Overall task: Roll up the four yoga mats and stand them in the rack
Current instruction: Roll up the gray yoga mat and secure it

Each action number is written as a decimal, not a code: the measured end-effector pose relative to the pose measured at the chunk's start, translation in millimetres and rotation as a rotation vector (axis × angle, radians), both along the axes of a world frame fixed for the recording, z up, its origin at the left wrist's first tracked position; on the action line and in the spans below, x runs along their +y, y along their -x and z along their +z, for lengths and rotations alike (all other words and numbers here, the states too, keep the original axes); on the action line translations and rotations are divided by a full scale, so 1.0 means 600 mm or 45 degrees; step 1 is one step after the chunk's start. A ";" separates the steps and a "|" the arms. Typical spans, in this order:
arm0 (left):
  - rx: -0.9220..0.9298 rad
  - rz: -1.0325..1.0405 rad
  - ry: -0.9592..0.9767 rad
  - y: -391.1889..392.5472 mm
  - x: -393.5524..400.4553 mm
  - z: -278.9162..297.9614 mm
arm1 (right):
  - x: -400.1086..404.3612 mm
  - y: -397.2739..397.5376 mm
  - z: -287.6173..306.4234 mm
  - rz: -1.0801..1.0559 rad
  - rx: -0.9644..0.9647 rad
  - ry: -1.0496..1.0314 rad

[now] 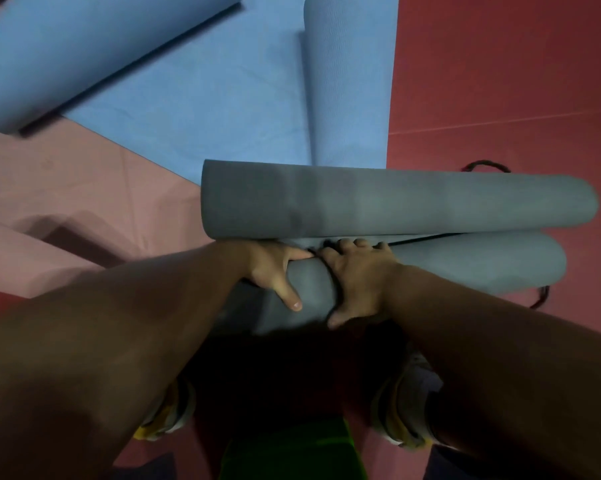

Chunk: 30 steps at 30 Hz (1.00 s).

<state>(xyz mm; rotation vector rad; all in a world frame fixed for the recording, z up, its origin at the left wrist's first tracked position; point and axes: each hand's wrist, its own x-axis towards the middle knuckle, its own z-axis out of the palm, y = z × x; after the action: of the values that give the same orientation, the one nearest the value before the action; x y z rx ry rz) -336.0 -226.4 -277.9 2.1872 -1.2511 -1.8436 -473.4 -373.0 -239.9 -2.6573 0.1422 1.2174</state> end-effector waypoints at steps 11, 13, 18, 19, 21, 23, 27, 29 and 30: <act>-0.382 0.117 0.237 0.027 0.008 0.036 | -0.020 -0.012 -0.020 -0.152 -0.009 0.023; -0.586 0.088 0.284 0.055 0.016 0.033 | -0.017 -0.015 -0.020 -0.107 -0.074 0.081; -0.916 -0.084 0.203 0.117 0.028 0.015 | -0.027 -0.030 -0.024 -0.188 -0.124 0.019; -0.947 -0.124 0.175 0.118 0.027 0.008 | -0.025 -0.030 -0.025 -0.200 -0.130 0.023; -0.980 -0.137 0.150 0.109 0.024 -0.006 | -0.012 -0.025 -0.025 -0.170 -0.155 0.057; -0.966 -0.122 0.155 0.093 0.016 -0.015 | -0.001 -0.016 -0.025 -0.101 -0.145 0.114; -0.793 -0.114 0.227 0.031 -0.014 -0.003 | -0.001 0.007 -0.031 -0.038 -0.187 0.216; -0.550 -0.087 0.159 -0.009 -0.029 0.020 | -0.009 -0.001 -0.032 -0.097 -0.260 0.193; -0.421 -0.065 0.107 -0.025 -0.034 0.029 | -0.011 -0.009 -0.029 -0.102 -0.289 0.168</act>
<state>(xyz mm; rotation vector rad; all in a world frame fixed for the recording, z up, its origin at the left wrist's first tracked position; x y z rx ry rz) -320.8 -246.6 -260.3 2.5074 -1.4170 -1.4528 -467.7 -379.6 -257.3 -2.8488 0.2986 0.9039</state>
